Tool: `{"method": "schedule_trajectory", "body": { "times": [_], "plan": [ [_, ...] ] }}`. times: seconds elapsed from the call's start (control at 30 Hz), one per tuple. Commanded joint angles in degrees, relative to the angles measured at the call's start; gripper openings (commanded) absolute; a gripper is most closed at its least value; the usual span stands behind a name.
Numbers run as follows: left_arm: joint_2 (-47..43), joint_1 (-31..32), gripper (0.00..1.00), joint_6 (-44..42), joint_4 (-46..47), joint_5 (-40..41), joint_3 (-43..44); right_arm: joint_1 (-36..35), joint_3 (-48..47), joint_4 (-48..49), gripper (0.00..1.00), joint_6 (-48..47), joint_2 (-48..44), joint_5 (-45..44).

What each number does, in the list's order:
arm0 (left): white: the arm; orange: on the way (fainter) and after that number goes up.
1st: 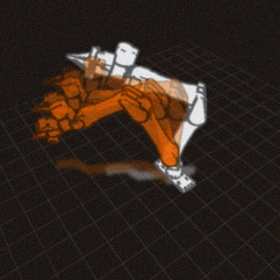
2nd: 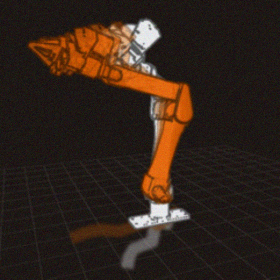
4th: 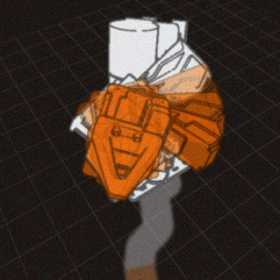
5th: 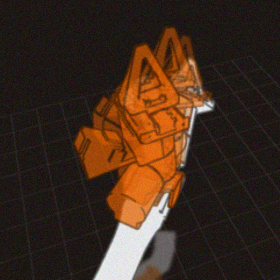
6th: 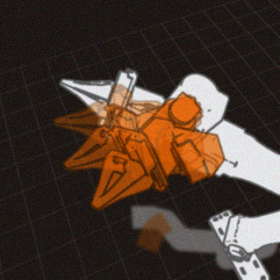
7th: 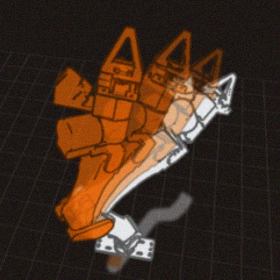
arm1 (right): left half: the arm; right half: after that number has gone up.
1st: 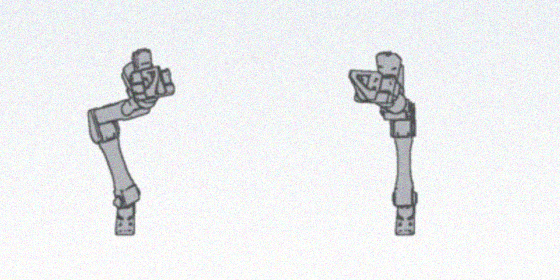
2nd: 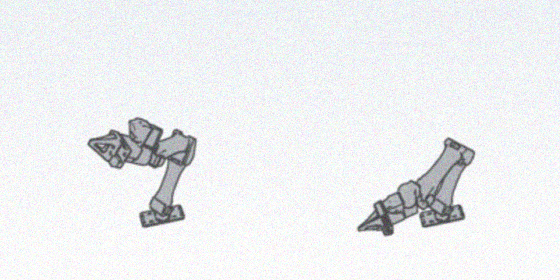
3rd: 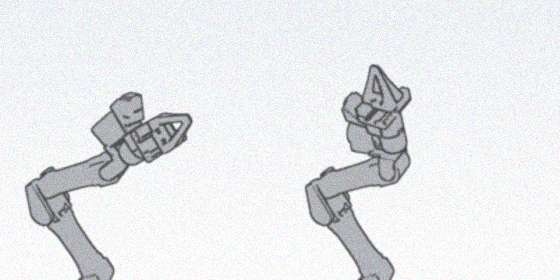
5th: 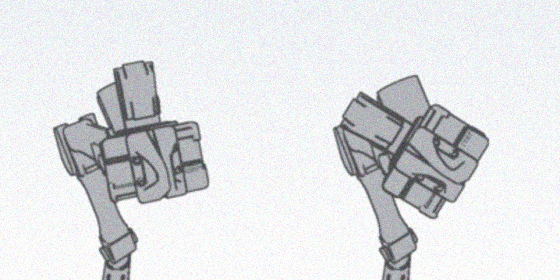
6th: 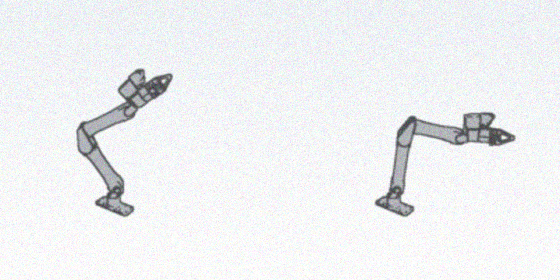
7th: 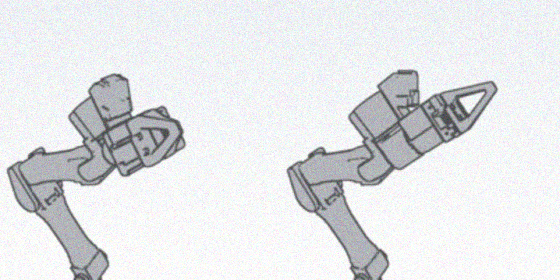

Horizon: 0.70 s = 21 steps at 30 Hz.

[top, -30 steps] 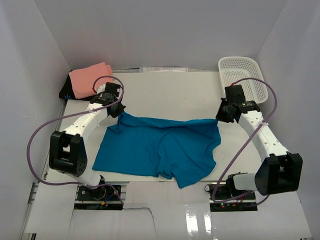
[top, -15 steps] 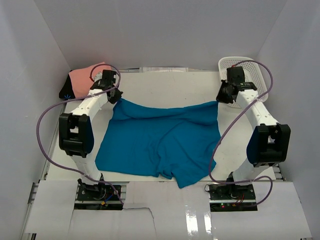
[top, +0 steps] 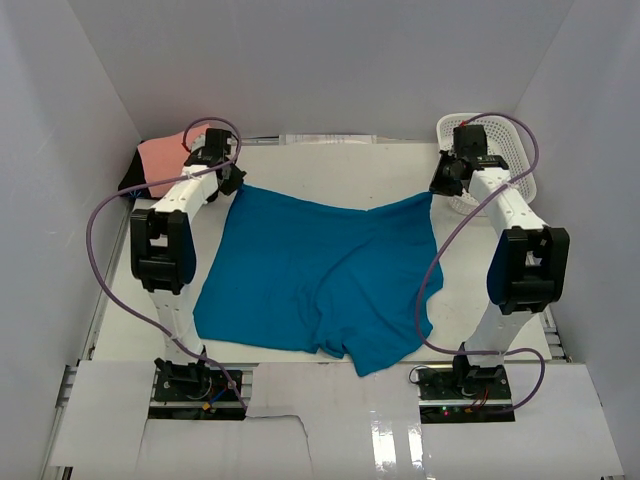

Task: Fold and stack the t-shirts
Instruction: Grap the side of the flattened tshirt furthest away from the robot with both arms

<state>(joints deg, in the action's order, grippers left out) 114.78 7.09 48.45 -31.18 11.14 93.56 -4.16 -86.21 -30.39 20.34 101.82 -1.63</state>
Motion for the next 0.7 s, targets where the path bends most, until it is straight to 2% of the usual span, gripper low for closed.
{"method": "schedule_trajectory", "body": {
  "times": [0.0, 0.1, 0.4, 0.67],
  "plan": [
    [1.75, -0.32, 0.0, -1.86, 0.68, -0.15, 3.82, 0.21, -2.21, 2.53, 0.08, -1.18, 0.13, 1.01],
    [4.22, -0.5, 0.0, -2.21, 1.56, -0.32, 5.05, 0.21, -0.8, 3.14, 0.08, -1.09, -1.26, 1.01],
    [6.42, -1.73, 0.0, -4.67, 11.66, -5.59, 0.4, 0.21, 5.44, 4.64, 0.08, -0.83, -6.37, 1.01],
    [7.12, -2.78, 0.0, -8.45, 12.29, -10.25, 1.36, 0.21, 9.04, 5.52, 0.08, -0.56, -8.57, 1.01]
  ]
}}
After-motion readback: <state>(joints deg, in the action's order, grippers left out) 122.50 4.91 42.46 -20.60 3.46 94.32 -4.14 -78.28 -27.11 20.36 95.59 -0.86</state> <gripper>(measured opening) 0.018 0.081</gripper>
